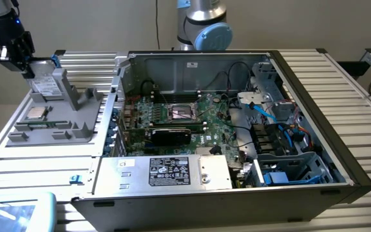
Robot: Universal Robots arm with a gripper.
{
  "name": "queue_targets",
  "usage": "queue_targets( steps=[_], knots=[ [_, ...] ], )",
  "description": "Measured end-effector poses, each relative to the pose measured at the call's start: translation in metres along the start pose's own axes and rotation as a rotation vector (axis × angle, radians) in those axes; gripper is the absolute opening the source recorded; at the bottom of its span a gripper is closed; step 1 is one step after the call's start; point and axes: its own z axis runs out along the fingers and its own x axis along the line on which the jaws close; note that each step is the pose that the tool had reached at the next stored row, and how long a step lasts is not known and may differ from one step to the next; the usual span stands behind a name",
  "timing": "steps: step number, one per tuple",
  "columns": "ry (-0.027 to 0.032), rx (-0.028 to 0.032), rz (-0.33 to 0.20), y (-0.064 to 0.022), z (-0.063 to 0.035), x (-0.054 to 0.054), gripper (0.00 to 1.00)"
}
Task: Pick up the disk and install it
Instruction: 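Pick up the disk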
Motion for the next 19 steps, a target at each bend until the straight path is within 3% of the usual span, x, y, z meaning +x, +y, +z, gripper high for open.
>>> queue_targets(
  steps=[12, 14, 16, 19],
  knots=[
    [0.0001, 0.0007, 0.000, 0.0000, -0.0001, 0.0008, 0.38],
    [0.0007, 0.0035, 0.000, 0.0001, -0.0002, 0.0009, 0.38],
    [0.0031, 0.0124, -0.001, 0.0000, -0.0001, 0.0008, 0.38],
    [0.0037, 0.0156, -0.001, 0.0000, -0.0001, 0.0008, 0.38]
  ],
)
